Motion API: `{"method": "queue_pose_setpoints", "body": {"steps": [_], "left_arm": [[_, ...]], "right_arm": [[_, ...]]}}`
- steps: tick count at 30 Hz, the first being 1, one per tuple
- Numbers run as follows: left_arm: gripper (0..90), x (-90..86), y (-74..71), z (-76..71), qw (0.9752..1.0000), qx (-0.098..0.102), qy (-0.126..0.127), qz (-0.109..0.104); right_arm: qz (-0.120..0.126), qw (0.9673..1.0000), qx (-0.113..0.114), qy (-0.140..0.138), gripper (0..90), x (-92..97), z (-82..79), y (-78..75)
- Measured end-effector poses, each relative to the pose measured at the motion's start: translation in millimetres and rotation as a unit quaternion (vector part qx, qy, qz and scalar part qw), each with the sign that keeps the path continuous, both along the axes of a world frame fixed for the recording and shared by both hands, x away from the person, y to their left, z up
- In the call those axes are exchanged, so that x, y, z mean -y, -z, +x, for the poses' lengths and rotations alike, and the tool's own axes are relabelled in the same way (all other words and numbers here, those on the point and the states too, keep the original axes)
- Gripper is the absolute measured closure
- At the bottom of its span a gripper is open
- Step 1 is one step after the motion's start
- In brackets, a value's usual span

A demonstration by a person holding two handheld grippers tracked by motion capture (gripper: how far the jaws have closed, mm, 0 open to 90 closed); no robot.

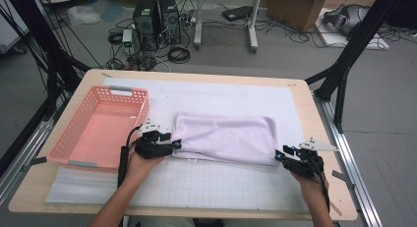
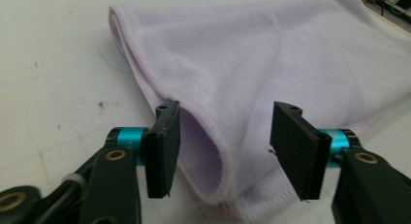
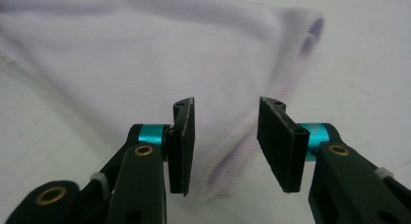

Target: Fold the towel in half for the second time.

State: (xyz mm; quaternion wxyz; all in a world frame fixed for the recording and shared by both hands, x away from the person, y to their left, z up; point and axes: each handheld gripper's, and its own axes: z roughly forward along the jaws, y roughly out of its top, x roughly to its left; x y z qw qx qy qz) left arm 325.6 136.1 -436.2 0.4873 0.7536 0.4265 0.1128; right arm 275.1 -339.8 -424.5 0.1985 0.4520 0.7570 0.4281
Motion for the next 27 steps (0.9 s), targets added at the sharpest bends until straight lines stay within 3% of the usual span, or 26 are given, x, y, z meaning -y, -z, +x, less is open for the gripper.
{"method": "queue_pose_setpoints", "body": {"steps": [3, 10, 15, 17, 19, 23, 27], "left_arm": [[51.6, -1.3, 0.5, -3.6, 1.0, -0.004, 0.005, -0.003], [59.5, -3.9, 6.3, -10.5, 0.9998, -0.016, 0.013, 0.004], [78.5, 0.1, 9.0, -10.7, 0.9997, -0.012, 0.017, 0.013], [84.6, -1.7, 7.5, -11.2, 0.9997, -0.01, 0.021, 0.003], [86.1, -4.8, 4.7, -11.9, 0.9997, -0.009, 0.021, -0.014], [86.6, -8.7, 0.3, -12.9, 0.9993, -0.006, 0.024, -0.03], [86.6, -15.1, -2.3, -15.2, 0.9983, -0.018, 0.024, -0.049]], "right_arm": [[-0.017, 0.9992, 0.007, -0.035, 57.2, -9.5, -7.4, -0.4], [-0.017, 0.997, 0.004, -0.075, 60.5, -27.4, -6.9, 2.0], [-0.052, 0.994, -0.014, -0.095, 66.5, -43.3, -0.1, 11.8], [-0.061, 0.993, -0.019, -0.099, 80.0, -44.6, 2.7, 14.7], [-0.067, 0.992, -0.02, -0.104, 86.3, -43.9, 2.8, 15.3], [-0.061, 0.9921, -0.008, -0.11, 87.8, -37.9, -0.2, 9.0], [-0.049, 0.9928, 0.001, -0.109, 88.0, -29.6, -3.2, 3.3]]}}
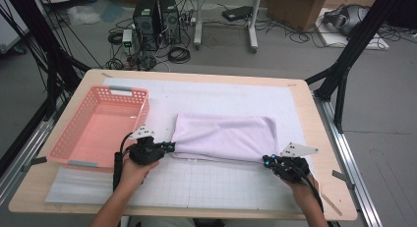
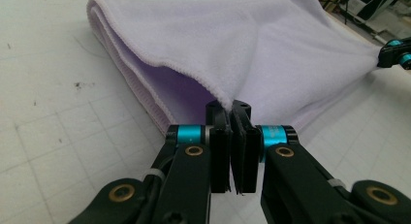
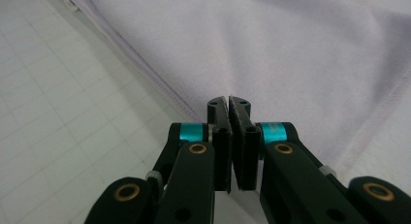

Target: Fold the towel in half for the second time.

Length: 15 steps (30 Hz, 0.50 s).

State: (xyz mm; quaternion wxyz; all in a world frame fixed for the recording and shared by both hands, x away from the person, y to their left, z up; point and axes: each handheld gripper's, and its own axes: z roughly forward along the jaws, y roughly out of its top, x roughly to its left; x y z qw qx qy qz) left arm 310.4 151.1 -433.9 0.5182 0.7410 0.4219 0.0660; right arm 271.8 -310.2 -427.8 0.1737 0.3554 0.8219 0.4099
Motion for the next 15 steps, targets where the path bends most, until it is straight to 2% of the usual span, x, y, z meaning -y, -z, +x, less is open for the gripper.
{"method": "queue_pose_setpoints", "body": {"steps": [1, 2, 3, 4, 5, 6, 7, 8, 10, 11, 13, 15], "left_arm": [[86.3, -2.3, 0.0, -1.6, 1.0, -0.005, 0.002, -0.003], [85.0, -3.4, 0.2, -2.6, 1.0, -0.008, 0.005, -0.002], [81.4, -4.3, 2.1, -5.0, 0.9997, -0.022, 0.004, 0.001], [73.2, -4.4, 3.0, -5.8, 0.9996, -0.027, 0.0, 0.006], [62.4, -4.5, 3.5, -5.8, 0.9995, -0.03, -0.005, 0.008], [55.3, -4.5, 3.5, -5.8, 0.9995, -0.03, -0.005, 0.008], [52.0, -4.4, 3.0, -5.8, 0.9995, -0.029, -0.009, 0.011], [50.8, -2.8, 0.6, -5.1, 0.9998, -0.014, -0.014, 0.01], [49.2, -0.9, -1.1, -1.1, 0.9998, -0.005, -0.019, 0.008], [49.2, -0.9, -1.1, -1.1, 0.9998, -0.005, -0.019, 0.008], [49.4, 0.3, -2.1, 4.9, 0.9994, 0.001, -0.034, 0.005], [51.8, 3.7, -7.0, 16.8, 0.9987, 0.013, -0.046, 0.018]], "right_arm": [[0.007, 1.0, 0.007, 0.002, 88.0, 6.8, -2.8, -4.5], [0.01, 0.9999, 0.005, 0.002, 88.0, 8.8, -3.6, -5.6], [0.013, 0.9999, -0.003, -0.002, 87.9, 11.0, -3.7, -5.9], [0.009, 0.9998, -0.015, -0.006, 86.7, 12.5, -3.4, -5.0], [0.005, 0.9998, -0.02, -0.006, 83.8, 13.2, -3.8, -3.5], [0.005, 0.9998, -0.02, -0.006, 83.8, 13.2, -3.8, -3.5], [0.016, 0.9996, -0.02, 0.008, 72.7, 16.9, -4.2, -2.9], [0.025, 0.9994, -0.014, 0.017, 70.1, 20.1, -4.1, -4.6], [0.048, 0.9981, -0.004, 0.039, 67.5, 26.0, -4.4, -8.7], [0.05, 0.9974, 0.004, 0.052, 67.4, 28.1, -4.1, -9.2], [0.043, 0.9959, -0.003, 0.079, 67.4, 30.0, -2.8, -6.0], [0.038, 0.9955, -0.01, 0.087, 67.3, 30.9, -0.7, -1.2]]}}
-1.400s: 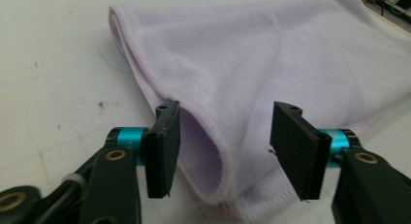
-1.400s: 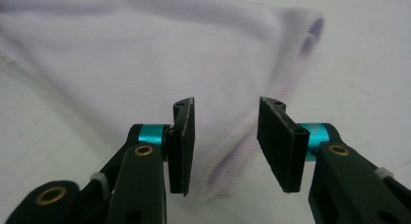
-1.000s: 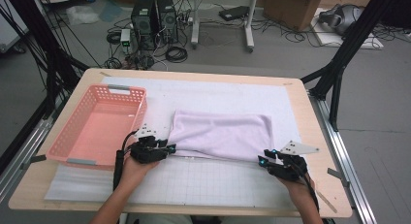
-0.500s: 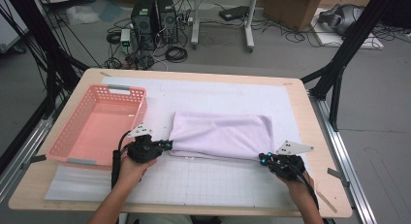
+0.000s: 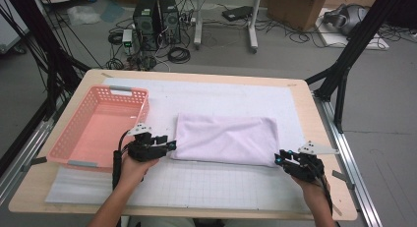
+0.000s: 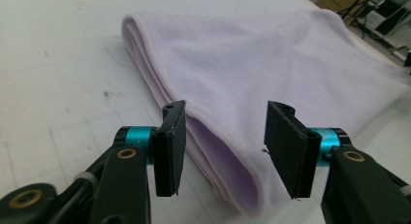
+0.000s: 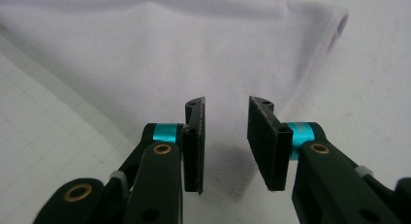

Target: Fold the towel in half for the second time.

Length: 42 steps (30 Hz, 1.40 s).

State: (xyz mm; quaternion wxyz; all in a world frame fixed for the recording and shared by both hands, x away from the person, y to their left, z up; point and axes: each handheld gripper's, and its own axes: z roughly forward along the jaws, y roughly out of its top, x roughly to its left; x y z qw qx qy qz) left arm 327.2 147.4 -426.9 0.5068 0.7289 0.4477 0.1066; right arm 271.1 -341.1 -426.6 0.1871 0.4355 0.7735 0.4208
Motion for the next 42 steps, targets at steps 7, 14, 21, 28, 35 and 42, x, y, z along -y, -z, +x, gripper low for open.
{"method": "queue_pose_setpoints", "body": {"steps": [7, 14, 21, 28, 35, 42], "left_arm": [[60.4, 15.6, -5.0, 35.3, 0.9995, -0.001, -0.008, 0.03], [56.3, 29.0, 17.1, 68.8, 0.9953, -0.025, -0.056, 0.076], [86.4, 29.8, 18.6, 72.3, 0.9905, -0.017, -0.114, 0.074], [68.0, 22.5, 16.8, 67.1, 0.992, -0.019, -0.11, 0.059], [49.2, 19.4, 13.8, 54.7, 0.9964, -0.011, -0.073, 0.042], [46.6, 20.0, 10.6, 46.5, 0.9979, 0.01, -0.047, 0.043]], "right_arm": [[-0.001, 1.0, 0.003, -0.001, 66.6, -3.7, 2.0, -0.7], [-0.002, 1.0, -0.004, 0.0, 66.2, -4.2, 2.2, 1.5], [-0.007, 1.0, -0.004, 0.0, 65.8, -6.4, 3.8, 3.0], [-0.009, 0.9995, -0.008, 0.029, 64.1, -4.2, 7.4, 6.7], [-0.075, 0.9969, -0.021, 0.006, 84.0, -12.5, 13.0, 14.2], [-0.088, 0.9942, -0.061, 0.004, 80.5, -6.4, 9.0, 4.1]]}}
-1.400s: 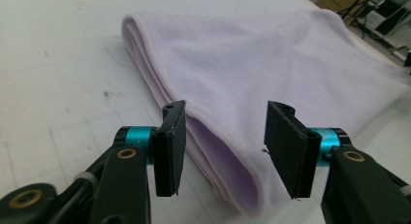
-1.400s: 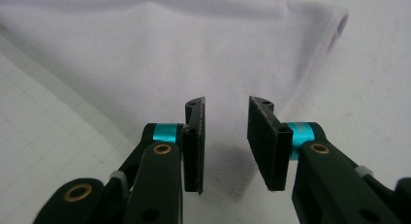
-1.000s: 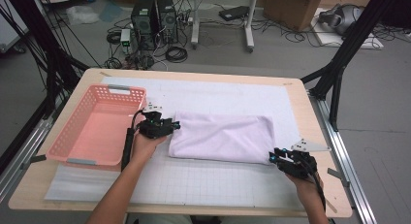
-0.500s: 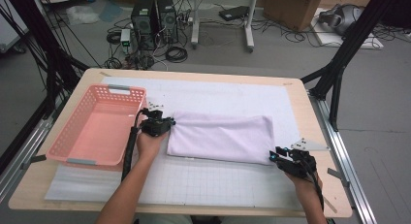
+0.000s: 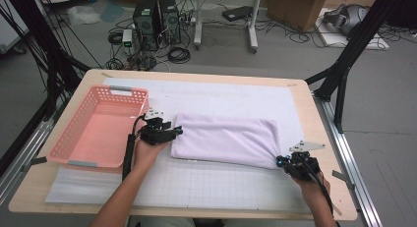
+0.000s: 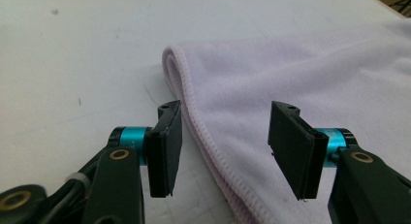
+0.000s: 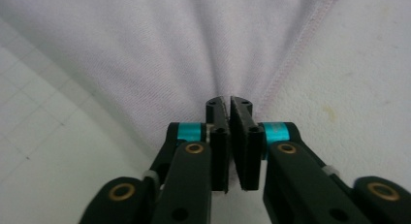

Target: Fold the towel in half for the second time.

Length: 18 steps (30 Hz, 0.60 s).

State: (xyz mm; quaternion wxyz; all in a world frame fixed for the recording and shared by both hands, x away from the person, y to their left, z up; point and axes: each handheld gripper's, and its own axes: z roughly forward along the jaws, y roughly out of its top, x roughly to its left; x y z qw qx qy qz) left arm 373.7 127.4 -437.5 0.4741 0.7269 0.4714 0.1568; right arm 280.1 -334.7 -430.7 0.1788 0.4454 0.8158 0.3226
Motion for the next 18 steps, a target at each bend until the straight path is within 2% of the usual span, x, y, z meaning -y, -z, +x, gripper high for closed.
{"method": "queue_pose_setpoints", "body": {"steps": [2, 3, 4, 5, 7, 10, 11, 13, 14, 18], "left_arm": [[47.6, 0.4, -1.4, 1.8, 0.9998, 0.011, -0.004, -0.014], [48.4, 1.7, -3.8, 7.4, 0.9999, 0.005, -0.003, -0.016], [48.7, 1.7, -3.8, 7.4, 0.9999, 0.005, -0.003, -0.016], [49.7, 2.4, -5.0, 13.5, 0.9997, 0.015, -0.008, -0.02], [49.6, 3.5, -5.8, 23.3, 0.9997, 0.006, -0.016, -0.018], [49.7, 5.6, -7.1, 37.8, 0.9994, 0.003, -0.021, -0.027], [50.0, 5.6, -7.1, 37.8, 0.9994, 0.003, -0.021, -0.027], [51.5, 8.1, -6.5, 46.9, 0.9995, 0.009, -0.025, -0.02], [51.6, 11.3, -4.3, 56.5, 0.9996, -0.002, -0.025, -0.009], [51.8, 17.5, 1.8, 66.1, 0.9997, -0.007, -0.024, 0.001]], "right_arm": [[0.016, 0.9998, 0.01, 0.001, 71.8, 1.3, 1.0, -1.0], [0.024, 0.9995, 0.02, 0.001, 68.2, 1.9, 1.4, -2.3], [0.024, 0.9995, 0.02, 0.001, 68.2, 1.9, 1.4, -2.3], [0.041, 0.9981, 0.046, 0.004, 65.6, 2.8, 3.6, -6.2], [0.047, 0.9972, 0.058, 0.008, 65.2, 2.2, 5.0, -9.0], [0.049, 0.9969, 0.061, 0.007, 64.9, 0.0, 7.0, -8.6], [0.048, 0.9971, 0.058, 0.007, 64.9, -0.7, 7.3, -7.6], [0.045, 0.9972, 0.059, 0.005, 64.9, -1.2, 8.8, -5.7], [0.046, 0.9971, 0.061, 0.006, 64.9, -1.4, 9.5, -5.5], [0.055, 0.9959, 0.071, 0.009, 64.9, -1.0, 13.4, -7.3]]}}
